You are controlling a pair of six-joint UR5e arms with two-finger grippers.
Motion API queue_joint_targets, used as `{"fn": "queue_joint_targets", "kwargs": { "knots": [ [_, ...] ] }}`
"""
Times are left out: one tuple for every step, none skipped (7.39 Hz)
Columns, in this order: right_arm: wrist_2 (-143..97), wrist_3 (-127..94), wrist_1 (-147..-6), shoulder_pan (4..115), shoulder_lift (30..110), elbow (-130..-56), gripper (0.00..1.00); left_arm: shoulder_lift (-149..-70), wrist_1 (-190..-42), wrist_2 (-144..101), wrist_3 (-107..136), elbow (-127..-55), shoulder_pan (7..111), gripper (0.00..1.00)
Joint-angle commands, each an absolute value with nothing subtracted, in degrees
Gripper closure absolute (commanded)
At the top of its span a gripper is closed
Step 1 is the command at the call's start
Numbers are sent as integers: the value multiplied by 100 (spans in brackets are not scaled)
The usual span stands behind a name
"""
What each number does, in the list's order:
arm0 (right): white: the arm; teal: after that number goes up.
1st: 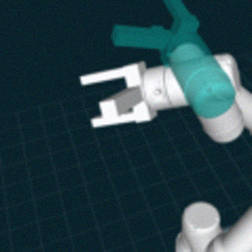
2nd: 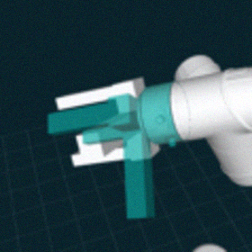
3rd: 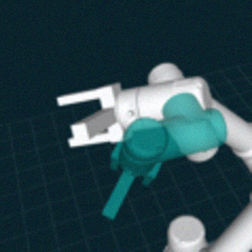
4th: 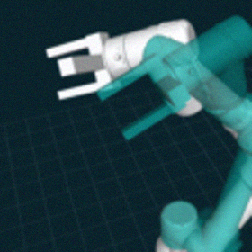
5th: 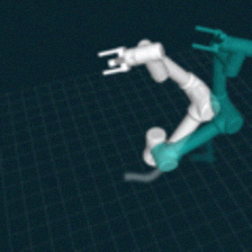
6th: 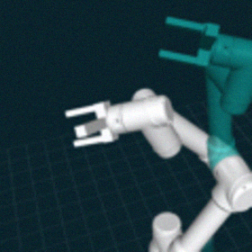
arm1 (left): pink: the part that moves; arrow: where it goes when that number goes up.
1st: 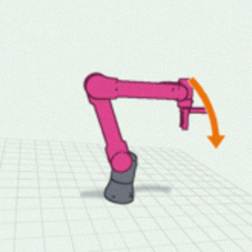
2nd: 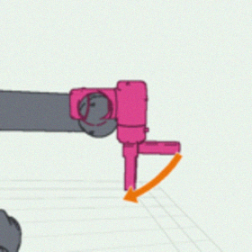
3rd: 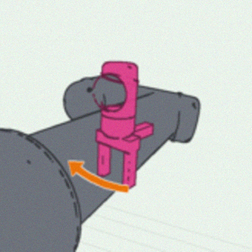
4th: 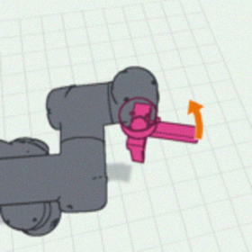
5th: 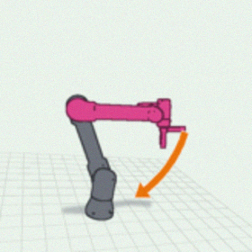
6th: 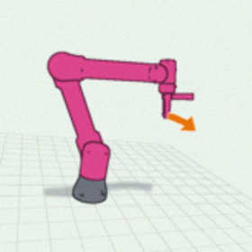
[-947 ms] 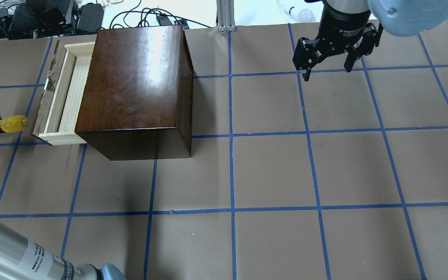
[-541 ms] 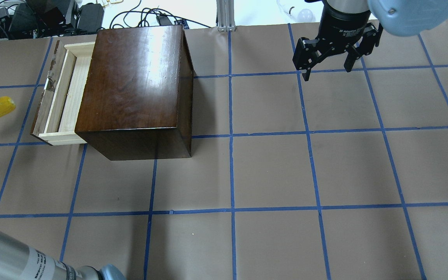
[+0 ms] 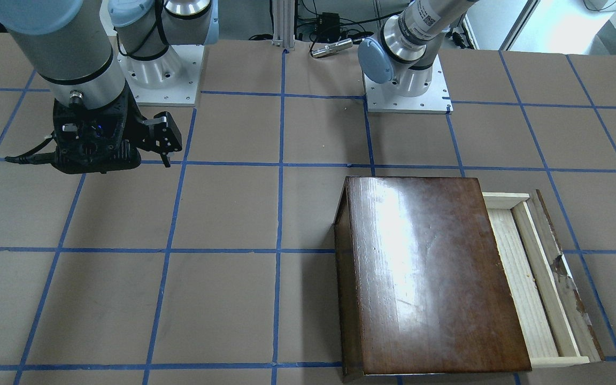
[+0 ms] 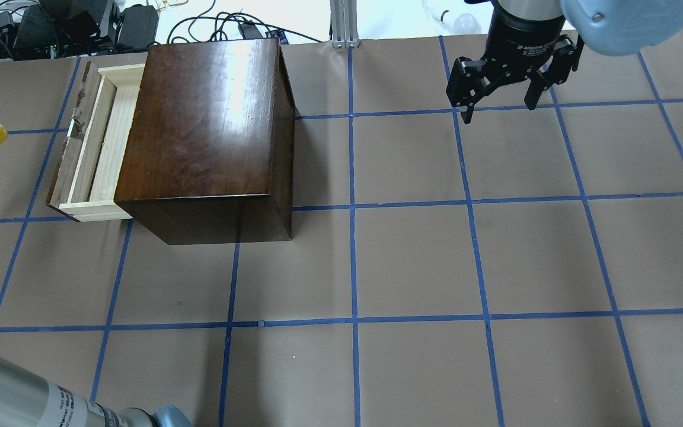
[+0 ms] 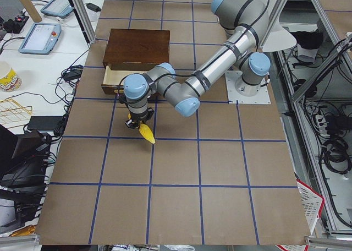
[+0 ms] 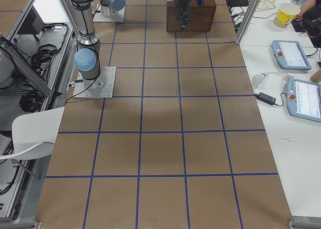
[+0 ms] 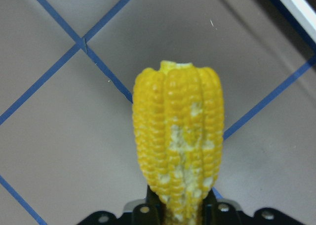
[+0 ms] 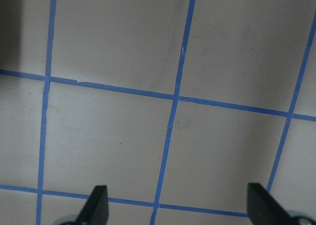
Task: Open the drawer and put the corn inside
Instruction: 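Lift the corn cob and carry it over the open drawer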
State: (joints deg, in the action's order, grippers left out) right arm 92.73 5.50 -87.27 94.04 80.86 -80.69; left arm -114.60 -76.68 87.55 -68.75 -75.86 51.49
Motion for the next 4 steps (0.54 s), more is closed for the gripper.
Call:
{"fn": "queue_joint_targets", "kwargs": {
  "knots": [
    [9272,554,-8728,9404,8086,-8068,0,-11233,-7892,8737,-5044,-7550,5588,100],
    [9272,545,-8728,9404,8086,-8068,0,-11128,-7901,8736,-4183,-7550,5851,100],
    [9272,554,-8728,9404,8086,-8068,0,-11040,-7910,8754,-3522,-7559,6219,100],
    [9272,554,-8728,9404,8086,-8068,0,-10996,-7910,8771,-2907,-7620,6492,100]
  ]
}}
